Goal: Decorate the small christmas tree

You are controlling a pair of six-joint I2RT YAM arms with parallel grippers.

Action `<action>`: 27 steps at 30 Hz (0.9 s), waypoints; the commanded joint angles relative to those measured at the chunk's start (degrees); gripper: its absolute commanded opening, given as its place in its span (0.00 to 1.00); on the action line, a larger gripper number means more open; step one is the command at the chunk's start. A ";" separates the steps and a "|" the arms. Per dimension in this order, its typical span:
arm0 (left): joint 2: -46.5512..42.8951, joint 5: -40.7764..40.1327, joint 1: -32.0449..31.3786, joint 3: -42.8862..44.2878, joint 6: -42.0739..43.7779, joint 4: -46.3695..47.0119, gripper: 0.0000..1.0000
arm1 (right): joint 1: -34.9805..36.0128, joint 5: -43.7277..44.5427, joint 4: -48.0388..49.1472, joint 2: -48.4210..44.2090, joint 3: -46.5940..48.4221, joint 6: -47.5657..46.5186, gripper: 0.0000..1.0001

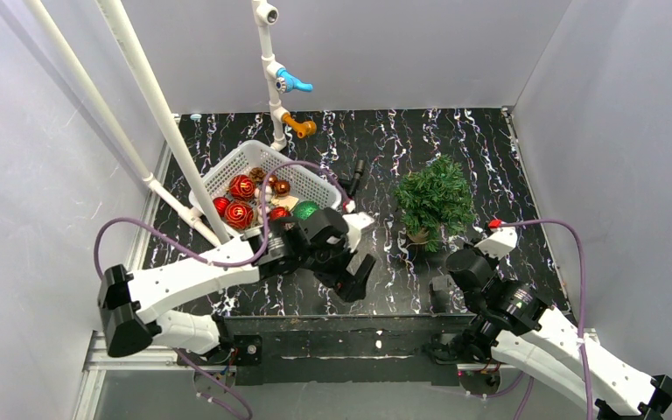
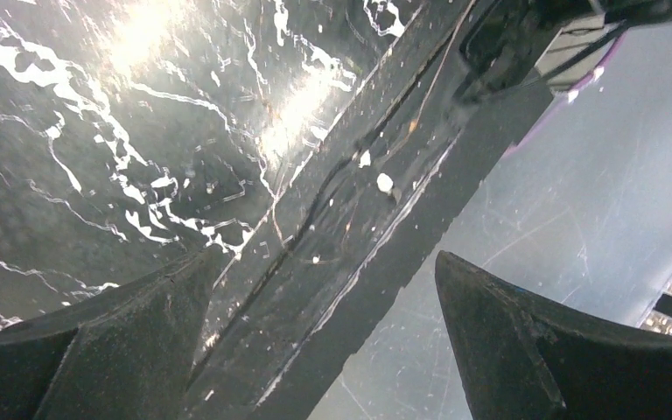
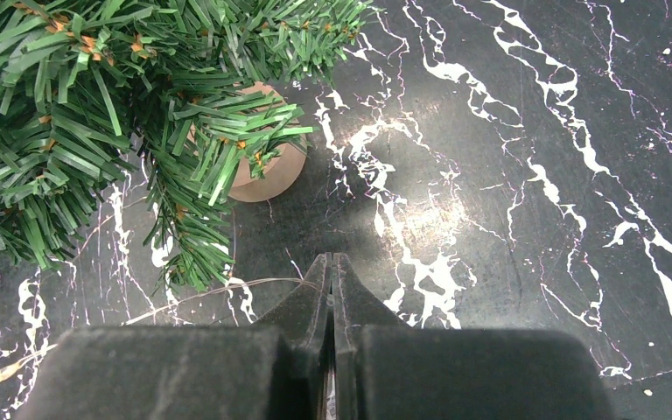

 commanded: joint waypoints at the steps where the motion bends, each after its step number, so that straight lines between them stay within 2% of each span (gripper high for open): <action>1: -7.27 4.15 -0.21 -11.00 -1.41 11.90 0.98 | 0.01 1.92 2.09 -0.34 -0.15 0.31 0.01; 5: -7.36 6.36 -1.11 -17.07 -0.02 19.60 0.98 | 0.01 1.86 2.28 -0.08 -0.13 0.15 0.01; 10: -6.08 4.49 -2.39 -19.87 2.82 25.90 0.98 | 0.01 1.80 2.21 -0.21 -0.19 0.08 0.01; 14: -4.18 6.01 -2.71 -19.93 3.22 27.95 0.98 | 0.01 1.77 2.27 -0.25 -0.16 -0.01 0.01; 18: -0.20 3.00 -3.25 -20.65 3.32 29.89 0.98 | -0.02 1.81 2.22 0.13 -0.06 -0.05 0.01; 19: 0.70 -0.71 -3.34 -21.96 3.19 31.87 0.90 | 0.02 1.86 1.94 0.03 0.00 0.21 0.01; 22: 0.65 -4.63 -3.32 -22.58 3.57 31.68 0.69 | -0.01 1.84 1.74 -0.36 0.02 0.39 0.01; 27: 0.06 -10.02 -3.29 -21.33 3.89 27.11 0.12 | -0.02 2.19 0.78 -0.62 0.82 0.56 0.01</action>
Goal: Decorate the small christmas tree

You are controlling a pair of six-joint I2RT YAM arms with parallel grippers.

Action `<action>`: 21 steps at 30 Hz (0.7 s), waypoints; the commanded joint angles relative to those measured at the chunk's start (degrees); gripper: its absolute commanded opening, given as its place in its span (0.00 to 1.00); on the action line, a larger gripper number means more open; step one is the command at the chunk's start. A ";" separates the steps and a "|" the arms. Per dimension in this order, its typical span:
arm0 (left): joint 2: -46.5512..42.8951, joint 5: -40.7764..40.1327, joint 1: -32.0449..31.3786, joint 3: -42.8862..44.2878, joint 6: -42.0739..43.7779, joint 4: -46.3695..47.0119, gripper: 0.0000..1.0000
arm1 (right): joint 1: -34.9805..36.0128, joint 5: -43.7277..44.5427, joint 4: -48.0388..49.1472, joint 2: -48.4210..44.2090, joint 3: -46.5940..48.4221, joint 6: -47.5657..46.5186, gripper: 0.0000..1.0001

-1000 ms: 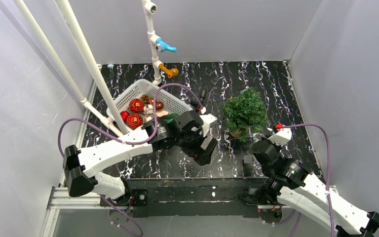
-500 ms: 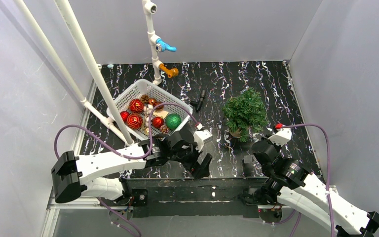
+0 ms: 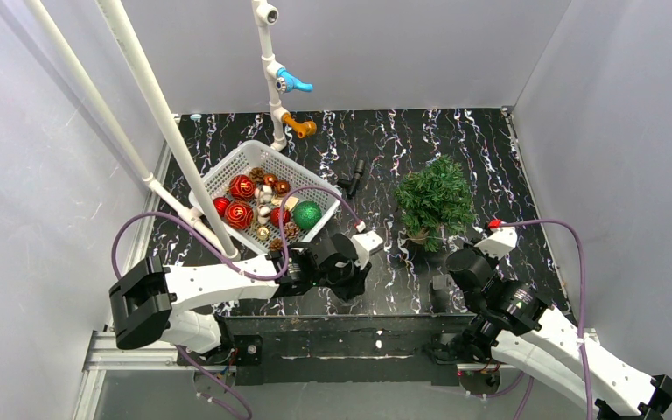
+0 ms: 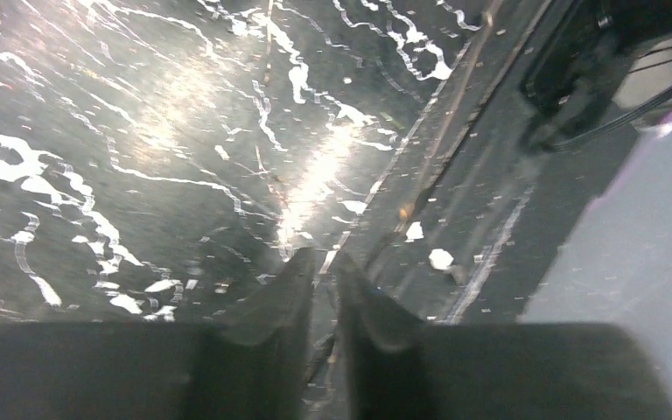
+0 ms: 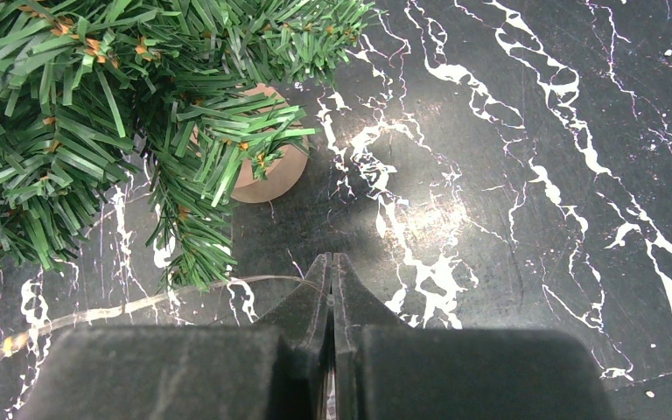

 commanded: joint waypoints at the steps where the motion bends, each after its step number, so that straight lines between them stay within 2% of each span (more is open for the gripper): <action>1: -1.50 -7.63 -0.24 1.45 1.28 -5.61 0.02 | -0.07 2.18 0.12 -0.56 1.12 0.76 0.01; 5: -1.83 -13.90 -0.15 4.27 2.24 -9.60 0.00 | -0.02 2.10 -1.47 -0.25 3.15 -0.85 0.01; 10: 1.02 -23.16 1.09 9.45 4.28 -9.98 0.00 | -0.06 0.71 -5.36 1.77 7.40 -1.74 0.01; 14: 6.81 -24.93 2.74 15.82 4.04 -14.00 0.00 | -0.05 -2.52 -6.63 4.37 10.26 -1.93 0.01; 21: 10.71 -21.53 6.90 15.13 -2.98 -16.54 0.00 | -0.04 -5.53 -10.00 5.99 10.56 3.39 0.01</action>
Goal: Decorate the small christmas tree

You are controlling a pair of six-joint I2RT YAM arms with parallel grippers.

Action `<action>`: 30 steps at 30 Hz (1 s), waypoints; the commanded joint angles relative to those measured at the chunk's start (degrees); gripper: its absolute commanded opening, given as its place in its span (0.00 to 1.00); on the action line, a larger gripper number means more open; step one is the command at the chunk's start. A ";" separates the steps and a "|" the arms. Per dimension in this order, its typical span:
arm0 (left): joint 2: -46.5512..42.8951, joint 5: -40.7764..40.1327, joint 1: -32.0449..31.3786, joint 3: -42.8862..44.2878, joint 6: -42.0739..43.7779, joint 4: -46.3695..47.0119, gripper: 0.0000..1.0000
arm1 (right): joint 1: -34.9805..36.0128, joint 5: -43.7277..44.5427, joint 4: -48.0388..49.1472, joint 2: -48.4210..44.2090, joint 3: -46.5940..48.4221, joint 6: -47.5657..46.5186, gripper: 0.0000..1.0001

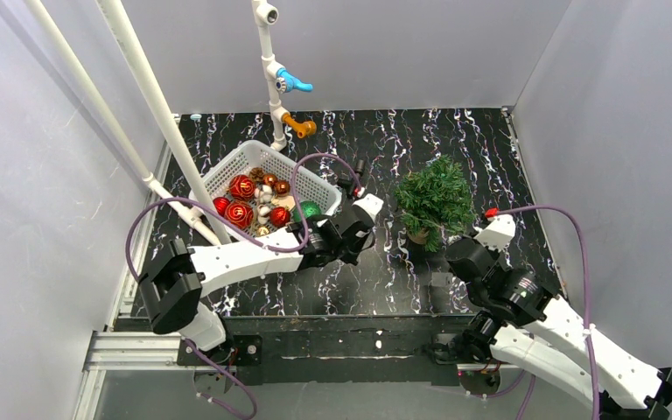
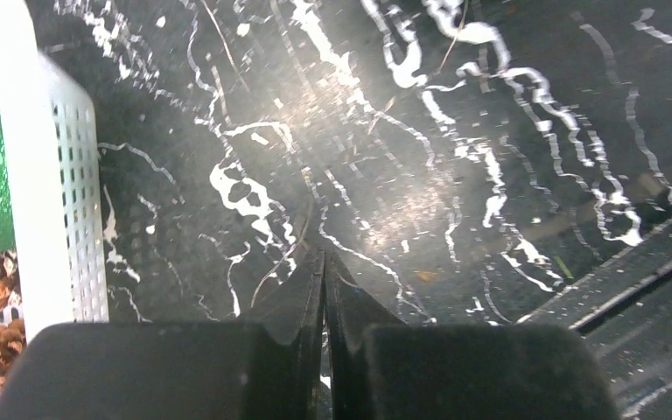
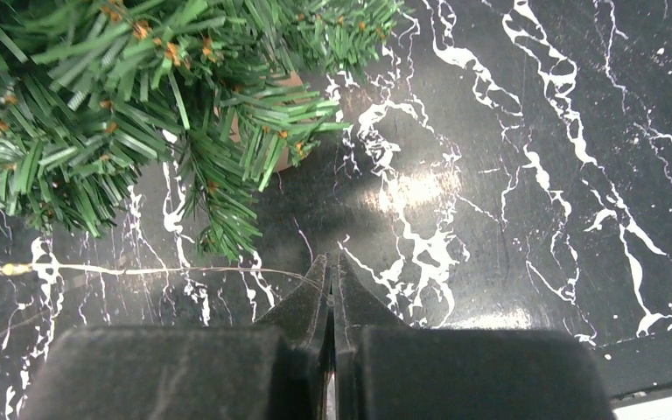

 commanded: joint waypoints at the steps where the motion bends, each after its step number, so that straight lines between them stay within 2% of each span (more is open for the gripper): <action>1: 0.61 -0.28 2.14 -1.49 -3.89 -5.88 0.00 | -0.07 -2.14 -2.74 -0.83 0.66 4.55 0.01; 12: 4.81 3.60 2.43 -1.01 -6.10 -13.90 0.00 | -0.06 -3.92 -3.77 -2.25 -1.94 7.67 0.01; 18: 11.33 3.14 2.38 5.25 -6.04 -20.48 0.00 | -0.02 -4.60 -3.46 0.85 -1.20 7.33 0.01; 30: 20.55 -0.02 2.42 15.34 -4.44 -25.68 0.00 | -0.05 -5.20 -2.08 3.21 -1.48 7.86 0.01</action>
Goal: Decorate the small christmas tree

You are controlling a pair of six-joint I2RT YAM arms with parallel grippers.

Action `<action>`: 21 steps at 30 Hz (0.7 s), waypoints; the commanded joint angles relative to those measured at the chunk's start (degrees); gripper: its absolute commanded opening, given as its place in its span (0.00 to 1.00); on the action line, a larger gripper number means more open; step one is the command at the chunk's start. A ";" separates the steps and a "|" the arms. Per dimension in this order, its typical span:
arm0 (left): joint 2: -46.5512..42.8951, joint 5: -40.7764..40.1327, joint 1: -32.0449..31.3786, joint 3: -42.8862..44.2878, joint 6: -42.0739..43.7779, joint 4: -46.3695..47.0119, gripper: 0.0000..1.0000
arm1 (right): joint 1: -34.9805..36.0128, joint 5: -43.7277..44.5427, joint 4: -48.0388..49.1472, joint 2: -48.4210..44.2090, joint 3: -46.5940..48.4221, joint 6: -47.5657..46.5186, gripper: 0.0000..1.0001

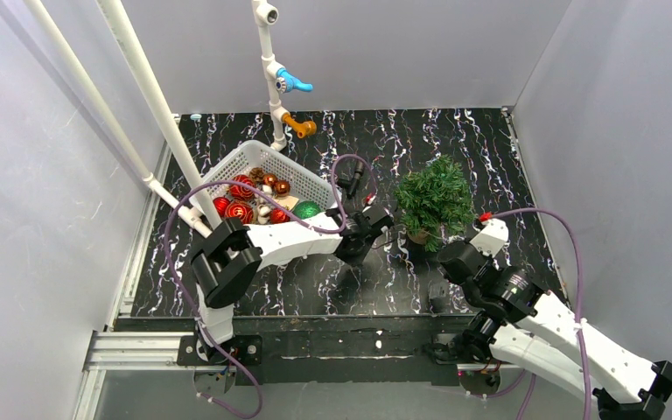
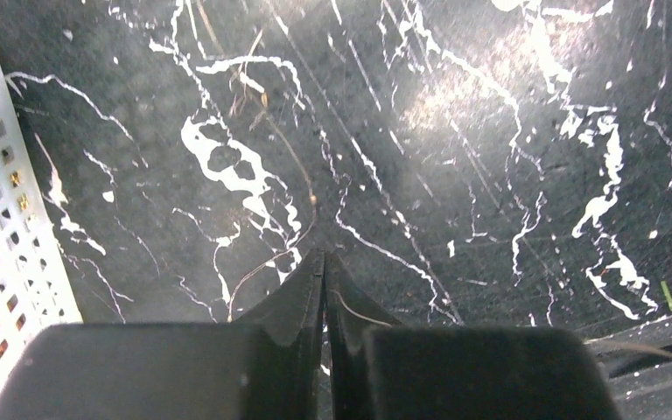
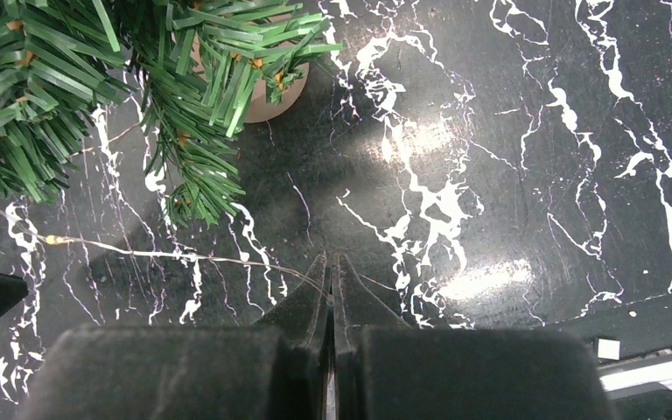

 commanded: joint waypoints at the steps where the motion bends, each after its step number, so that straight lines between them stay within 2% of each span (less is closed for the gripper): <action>1: 3.17 -2.50 0.05 3.92 0.97 -8.64 0.00 | -0.07 0.28 1.25 1.35 0.43 1.40 0.01; 7: 4.29 -2.64 0.07 3.55 1.09 -9.70 0.00 | -0.07 0.12 -0.62 0.96 0.87 2.93 0.01; 13: 2.23 -2.66 0.07 -0.17 0.17 -9.54 0.00 | -0.07 0.79 -5.67 -1.31 1.83 5.45 0.01; 16: 1.36 -2.26 0.07 -1.07 -0.03 -9.83 0.00 | -0.07 -0.42 -5.00 -2.10 1.34 5.27 0.01; 21: 2.53 -2.32 0.07 0.44 0.31 -10.88 0.00 | -0.01 -1.40 -6.08 -0.86 0.31 10.86 0.01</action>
